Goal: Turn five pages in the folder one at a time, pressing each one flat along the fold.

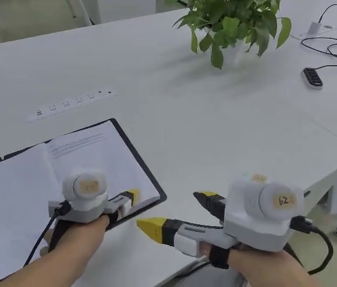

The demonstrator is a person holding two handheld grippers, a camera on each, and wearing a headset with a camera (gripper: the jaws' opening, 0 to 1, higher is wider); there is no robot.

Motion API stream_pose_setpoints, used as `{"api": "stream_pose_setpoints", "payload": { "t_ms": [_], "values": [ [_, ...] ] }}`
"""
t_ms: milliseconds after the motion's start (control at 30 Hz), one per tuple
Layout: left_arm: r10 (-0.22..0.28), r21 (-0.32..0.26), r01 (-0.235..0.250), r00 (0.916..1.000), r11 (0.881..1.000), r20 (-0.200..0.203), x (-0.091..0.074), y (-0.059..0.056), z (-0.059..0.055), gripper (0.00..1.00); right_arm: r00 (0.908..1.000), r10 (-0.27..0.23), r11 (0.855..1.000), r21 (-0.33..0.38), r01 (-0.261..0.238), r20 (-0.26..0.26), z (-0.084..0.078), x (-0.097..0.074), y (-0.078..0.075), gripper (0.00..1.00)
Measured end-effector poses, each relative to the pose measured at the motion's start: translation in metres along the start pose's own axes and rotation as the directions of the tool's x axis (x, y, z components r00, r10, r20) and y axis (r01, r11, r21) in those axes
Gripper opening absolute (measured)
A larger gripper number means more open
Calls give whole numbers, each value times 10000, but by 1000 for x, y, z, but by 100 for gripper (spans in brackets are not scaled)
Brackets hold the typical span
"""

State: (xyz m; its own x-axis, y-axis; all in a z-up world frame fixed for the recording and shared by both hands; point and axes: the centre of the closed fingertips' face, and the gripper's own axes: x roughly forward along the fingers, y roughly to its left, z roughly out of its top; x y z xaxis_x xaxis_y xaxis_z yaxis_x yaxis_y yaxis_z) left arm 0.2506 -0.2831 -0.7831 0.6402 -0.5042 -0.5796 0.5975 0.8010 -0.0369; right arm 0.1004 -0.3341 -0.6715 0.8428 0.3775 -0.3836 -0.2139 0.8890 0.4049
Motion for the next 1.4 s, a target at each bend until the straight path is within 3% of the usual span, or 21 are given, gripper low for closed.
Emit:
{"api": "stream_pose_setpoints", "payload": {
  "t_ms": [33, 67, 100, 233, 400, 433, 500, 833, 1000, 1133, 1267, 1400],
  "values": [
    [90, 284, -94, 9998, 9996, 169, 1, 0, 0, 71, 10000, -11, 10000, 3, 11, -18, -1, 0, 0, 82],
    [163, 687, -206, 9979, 9974, 620, 2, -1, 3, 71, 10000, -30, 10000, 8, 30, -24, -1, 0, -1, 82],
    [245, 288, -269, 9966, 9992, 792, 1, 0, 2, 71, 10000, -33, 10000, 16, 33, -23, -1, 0, -1, 82],
    [98, 309, -149, 9875, 9994, 1575, 0, 1, 2, 71, 9999, -94, 9999, 68, 94, -72, -3, -2, -4, 81],
    [-75, 379, -3, 9787, 9993, 2053, -1, 3, 0, 67, 9997, -198, 9998, 94, 200, -156, -6, -2, -7, 81],
    [-107, 413, 20, 9771, 9991, 2124, -1, 3, 1, 65, 9997, -206, 9997, 99, 208, -158, -6, -2, -7, 80],
    [-408, 539, 290, 9715, 9981, 2335, -2, -1, 1, 49, 9995, -229, 9997, 91, 231, -208, -7, -1, -8, 80],
    [-445, 555, 309, 9634, 9980, 2645, -3, -2, 0, 41, 9988, -266, 9996, 5, 266, -414, -12, 1, -9, 79],
    [-309, 380, 213, 9612, 9991, 2741, -4, 1, 2, 31, 9981, -277, 9996, 40, 280, -559, -16, 2, -9, 79],
    [-242, 319, 161, 9617, 9994, 2730, -4, 5, 3, 27, 9978, -263, 9996, 17, 265, -608, -17, 3, -8, 79],
    [22, -3, -22, 9633, 10000, 2685, -5, 14, 4, 16, 9973, -272, 9996, -4, 272, -677, -19, 4, -9, 78],
    [2, -103, 25, 9661, 9999, 2582, -5, 13, 3, 15, 9974, -235, 9997, -4, 236, -686, -18, 5, -7, 78]
  ]
}}
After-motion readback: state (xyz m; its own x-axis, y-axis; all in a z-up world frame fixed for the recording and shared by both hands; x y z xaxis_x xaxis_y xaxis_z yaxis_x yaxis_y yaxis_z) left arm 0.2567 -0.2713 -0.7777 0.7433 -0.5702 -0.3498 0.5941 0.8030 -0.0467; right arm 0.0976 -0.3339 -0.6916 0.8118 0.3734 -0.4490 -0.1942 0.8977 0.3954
